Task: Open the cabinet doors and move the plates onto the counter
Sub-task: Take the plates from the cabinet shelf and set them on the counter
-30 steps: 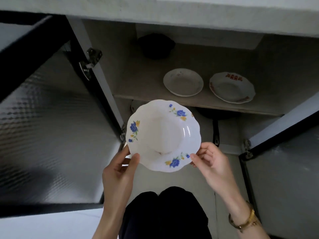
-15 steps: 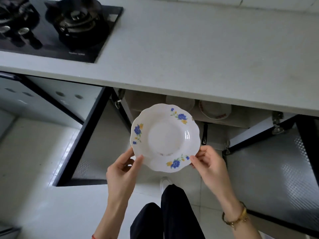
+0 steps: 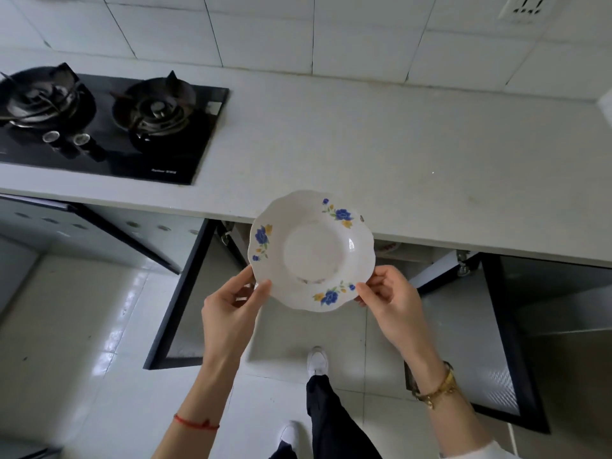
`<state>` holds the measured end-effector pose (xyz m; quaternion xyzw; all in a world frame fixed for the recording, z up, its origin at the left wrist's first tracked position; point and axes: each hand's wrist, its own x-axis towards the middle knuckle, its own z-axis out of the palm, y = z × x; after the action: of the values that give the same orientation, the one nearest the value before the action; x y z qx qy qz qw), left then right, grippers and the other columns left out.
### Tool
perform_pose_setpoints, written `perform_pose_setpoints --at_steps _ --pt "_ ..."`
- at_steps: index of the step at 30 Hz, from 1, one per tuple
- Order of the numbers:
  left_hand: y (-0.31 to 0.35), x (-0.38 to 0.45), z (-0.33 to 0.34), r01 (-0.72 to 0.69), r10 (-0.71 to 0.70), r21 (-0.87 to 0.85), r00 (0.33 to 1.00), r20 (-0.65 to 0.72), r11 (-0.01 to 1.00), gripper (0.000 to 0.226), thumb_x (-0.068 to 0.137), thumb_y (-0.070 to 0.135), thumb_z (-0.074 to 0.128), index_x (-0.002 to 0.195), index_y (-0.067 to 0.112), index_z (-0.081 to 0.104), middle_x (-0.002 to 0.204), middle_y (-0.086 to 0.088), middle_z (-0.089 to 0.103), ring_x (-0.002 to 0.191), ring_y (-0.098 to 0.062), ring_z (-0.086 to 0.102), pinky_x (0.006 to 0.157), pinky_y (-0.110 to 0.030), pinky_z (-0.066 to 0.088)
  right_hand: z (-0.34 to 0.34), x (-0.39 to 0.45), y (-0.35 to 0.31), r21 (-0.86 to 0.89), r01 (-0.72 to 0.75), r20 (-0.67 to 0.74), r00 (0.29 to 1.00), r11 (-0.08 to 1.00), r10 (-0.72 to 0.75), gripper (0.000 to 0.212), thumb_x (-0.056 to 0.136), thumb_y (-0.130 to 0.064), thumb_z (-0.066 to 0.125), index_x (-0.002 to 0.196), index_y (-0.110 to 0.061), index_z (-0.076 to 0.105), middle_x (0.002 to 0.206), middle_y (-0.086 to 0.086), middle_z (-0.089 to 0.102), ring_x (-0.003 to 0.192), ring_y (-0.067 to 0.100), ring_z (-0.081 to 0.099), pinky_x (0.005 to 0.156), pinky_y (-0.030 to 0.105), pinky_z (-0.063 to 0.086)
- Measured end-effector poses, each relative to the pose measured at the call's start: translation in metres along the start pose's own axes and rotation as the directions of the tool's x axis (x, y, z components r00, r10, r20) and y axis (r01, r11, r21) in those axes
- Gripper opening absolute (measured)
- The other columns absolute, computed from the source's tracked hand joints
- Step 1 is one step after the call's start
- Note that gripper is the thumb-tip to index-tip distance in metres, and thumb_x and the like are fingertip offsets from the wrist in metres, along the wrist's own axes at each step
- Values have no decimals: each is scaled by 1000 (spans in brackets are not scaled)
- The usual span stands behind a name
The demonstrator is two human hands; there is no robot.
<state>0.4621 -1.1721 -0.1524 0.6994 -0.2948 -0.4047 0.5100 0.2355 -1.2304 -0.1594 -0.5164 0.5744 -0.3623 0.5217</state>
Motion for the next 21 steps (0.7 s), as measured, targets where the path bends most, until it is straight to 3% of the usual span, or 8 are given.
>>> perform_pose_setpoints --at_steps 5,8,11,14,16,19,21 --pt "24 16 22 -26 26 -23 1000 11 999 30 77 31 72 101 48 72 68 -1 59 57 -13 39 56 -22 39 -16 28 -19 -14 10 1 1000 1000 -10 15 87 -7 68 99 -10 61 88 5 71 75 12 71 65 17 56" --pt "35 28 34 -22 22 -54 1000 8 998 35 73 33 70 107 41 73 82 -12 73 70 -21 58 80 -41 56 -23 48 -26 -33 24 4 1000 999 -24 13 87 -8 67 97 -13 62 86 2 72 73 9 70 64 16 55" --pt "42 42 41 -35 35 -55 999 2 998 37 73 33 70 109 36 73 87 -17 74 74 -30 61 87 -55 54 -25 67 -32 -57 51 14 999 997 -51 12 87 -9 68 95 -14 61 83 2 72 67 8 69 61 15 54" --pt "48 57 43 -49 49 -37 999 4 998 32 75 33 70 106 41 73 84 -16 72 74 -34 61 88 -48 52 -23 87 -37 -78 73 29 997 994 -71 11 87 -10 67 95 -12 61 84 5 72 68 12 70 63 20 56" --pt "53 69 44 -53 53 -31 999 -3 998 30 73 35 70 101 46 73 87 -9 74 76 -23 63 87 -40 51 -19 101 -40 -89 80 31 997 993 -77 12 87 -11 68 96 -11 60 84 5 72 70 13 71 64 21 57" --pt "58 95 43 -42 43 -40 999 25 998 31 80 24 73 109 34 73 90 -3 77 93 -29 70 93 -38 53 -9 125 -46 -97 80 29 997 992 -77 11 87 -12 68 95 -13 60 84 3 71 71 14 72 66 25 59" --pt "61 117 41 -11 12 -22 999 31 1000 32 82 19 72 113 28 72 89 -7 77 92 -35 69 91 -42 54 -1 142 -50 -106 82 21 997 991 -80 11 87 -12 68 94 -13 60 82 2 71 69 11 71 64 23 58"
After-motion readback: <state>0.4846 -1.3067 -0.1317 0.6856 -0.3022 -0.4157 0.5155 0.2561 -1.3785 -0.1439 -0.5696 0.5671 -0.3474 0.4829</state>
